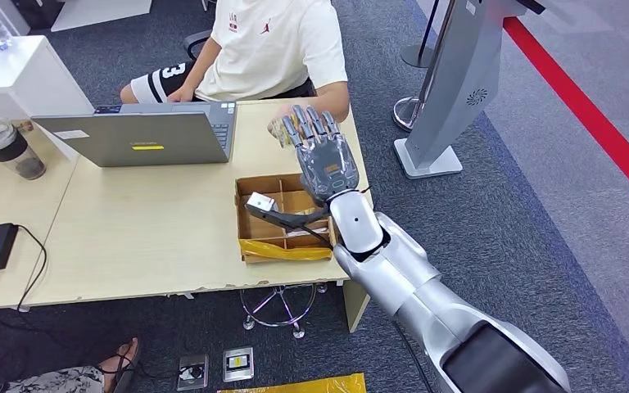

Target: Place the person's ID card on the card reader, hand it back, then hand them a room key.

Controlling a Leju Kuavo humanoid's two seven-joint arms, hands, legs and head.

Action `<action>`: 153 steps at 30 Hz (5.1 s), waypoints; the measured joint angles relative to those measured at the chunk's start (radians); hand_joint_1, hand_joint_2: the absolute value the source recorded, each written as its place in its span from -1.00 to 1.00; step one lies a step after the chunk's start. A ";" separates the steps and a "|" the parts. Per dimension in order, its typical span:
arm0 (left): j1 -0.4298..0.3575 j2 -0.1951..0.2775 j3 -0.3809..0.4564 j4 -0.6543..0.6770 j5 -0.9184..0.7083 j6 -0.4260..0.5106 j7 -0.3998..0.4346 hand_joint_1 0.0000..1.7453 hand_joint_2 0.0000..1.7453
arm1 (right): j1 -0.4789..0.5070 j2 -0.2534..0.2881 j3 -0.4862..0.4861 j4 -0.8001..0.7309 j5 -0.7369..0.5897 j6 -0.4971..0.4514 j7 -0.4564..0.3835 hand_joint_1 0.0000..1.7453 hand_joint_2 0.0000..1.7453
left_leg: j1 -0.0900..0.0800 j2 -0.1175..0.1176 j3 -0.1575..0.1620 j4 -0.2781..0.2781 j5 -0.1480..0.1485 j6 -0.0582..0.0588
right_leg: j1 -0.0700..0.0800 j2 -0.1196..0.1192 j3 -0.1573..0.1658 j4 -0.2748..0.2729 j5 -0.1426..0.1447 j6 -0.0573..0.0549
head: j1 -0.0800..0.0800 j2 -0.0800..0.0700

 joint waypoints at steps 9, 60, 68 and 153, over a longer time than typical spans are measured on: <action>0.001 0.000 0.000 0.000 0.027 0.011 0.014 -1.00 1.00 | 0.070 -0.005 -0.028 -0.162 -0.154 0.040 -0.071 -1.00 1.00 | 0.000 0.000 0.000 0.000 0.000 0.000 | 0.000 0.000 0.000 0.000 0.000 0.000 | 0.000 0.000; 0.004 -0.020 0.012 0.001 0.114 0.100 0.120 -1.00 1.00 | 0.209 0.027 0.156 -0.196 -0.170 0.223 -0.027 -1.00 1.00 | 0.000 0.001 0.000 0.000 0.000 0.000 | 0.000 0.001 0.000 0.000 0.000 0.000 | 0.000 0.000; 0.004 -0.023 0.012 0.001 0.115 0.112 0.132 -1.00 1.00 | 0.209 0.022 0.154 -0.159 -0.169 0.224 -0.020 -1.00 1.00 | 0.000 0.001 0.000 0.000 0.000 0.000 | 0.000 0.001 0.000 0.000 0.000 0.000 | 0.000 0.000; 0.005 -0.022 0.022 0.001 0.111 0.124 0.139 -1.00 1.00 | 0.231 -0.064 0.011 -0.141 -0.223 0.175 0.010 0.75 1.00 | 0.000 0.001 0.000 0.000 0.000 0.000 | 0.000 0.001 0.000 0.000 0.000 0.000 | 0.000 0.000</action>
